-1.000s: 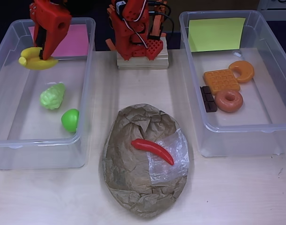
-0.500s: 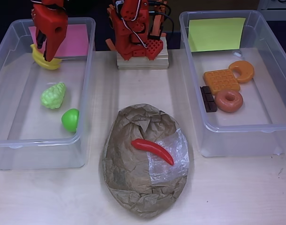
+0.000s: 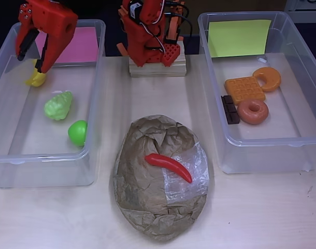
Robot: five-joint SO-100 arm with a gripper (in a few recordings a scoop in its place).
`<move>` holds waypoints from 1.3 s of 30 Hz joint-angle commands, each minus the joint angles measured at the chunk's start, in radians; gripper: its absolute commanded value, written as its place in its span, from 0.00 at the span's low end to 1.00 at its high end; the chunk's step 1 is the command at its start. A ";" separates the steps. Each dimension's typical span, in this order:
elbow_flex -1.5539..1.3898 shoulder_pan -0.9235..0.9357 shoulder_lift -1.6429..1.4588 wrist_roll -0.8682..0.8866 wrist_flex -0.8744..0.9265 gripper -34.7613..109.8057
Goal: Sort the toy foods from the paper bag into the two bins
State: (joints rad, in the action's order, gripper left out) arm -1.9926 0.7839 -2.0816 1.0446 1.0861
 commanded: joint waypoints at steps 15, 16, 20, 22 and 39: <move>0.431 -0.652 0.273 -0.049 0.267 0.39; 0.440 -0.680 0.285 -0.048 0.270 0.39; 0.448 -0.784 0.341 -0.009 0.264 0.39; 0.428 -0.839 0.371 0.009 0.250 0.40; 0.219 -1.040 0.617 0.057 -0.052 0.46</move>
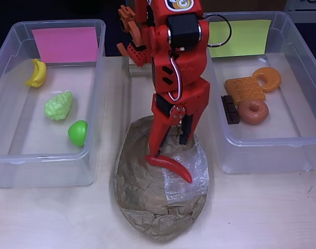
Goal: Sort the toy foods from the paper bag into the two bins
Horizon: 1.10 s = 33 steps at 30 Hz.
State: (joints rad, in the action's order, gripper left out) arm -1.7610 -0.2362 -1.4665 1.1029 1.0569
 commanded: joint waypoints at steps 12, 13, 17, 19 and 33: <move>-0.043 -0.020 0.190 -0.066 -0.152 0.51; -0.044 -0.018 0.199 -0.074 -0.163 0.51; -0.046 -0.012 0.236 -0.092 -0.183 0.51; -0.046 -0.009 0.247 -0.098 -0.190 0.50; 0.032 0.009 0.296 -0.101 -0.135 0.31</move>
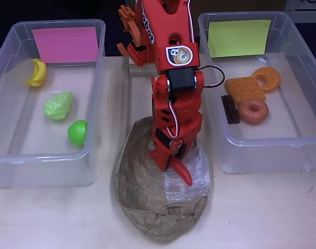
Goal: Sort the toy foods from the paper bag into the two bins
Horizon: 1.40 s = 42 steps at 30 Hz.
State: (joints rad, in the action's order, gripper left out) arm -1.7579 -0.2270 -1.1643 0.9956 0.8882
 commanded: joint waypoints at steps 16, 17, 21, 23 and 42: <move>0.298 0.040 -0.137 0.075 0.443 0.24; 0.310 0.043 -0.166 0.084 0.468 0.24; 0.351 0.061 -0.285 0.109 0.537 0.24; 0.354 0.084 -0.357 0.129 0.580 0.24; -0.155 0.884 -1.103 0.184 0.687 0.24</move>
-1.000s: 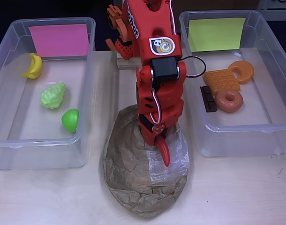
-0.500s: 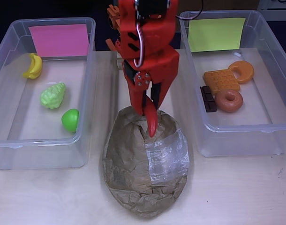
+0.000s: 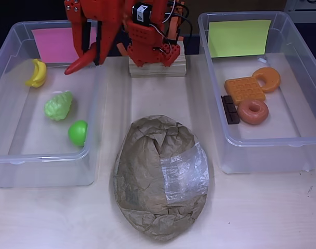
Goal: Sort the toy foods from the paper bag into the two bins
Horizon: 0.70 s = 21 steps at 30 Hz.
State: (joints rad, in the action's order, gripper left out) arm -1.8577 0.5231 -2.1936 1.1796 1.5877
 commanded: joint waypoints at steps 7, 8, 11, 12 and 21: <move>-0.235 0.345 -0.071 -0.002 -0.137 0.24; -0.258 0.360 -0.063 0.000 -0.160 0.24; -0.314 0.397 -0.026 0.008 -0.227 0.25; -0.331 0.405 -0.012 0.009 -0.250 0.25; -0.445 0.457 0.127 0.029 -0.413 0.28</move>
State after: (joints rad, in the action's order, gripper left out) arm -2.2795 0.9526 -2.0877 1.1996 1.1980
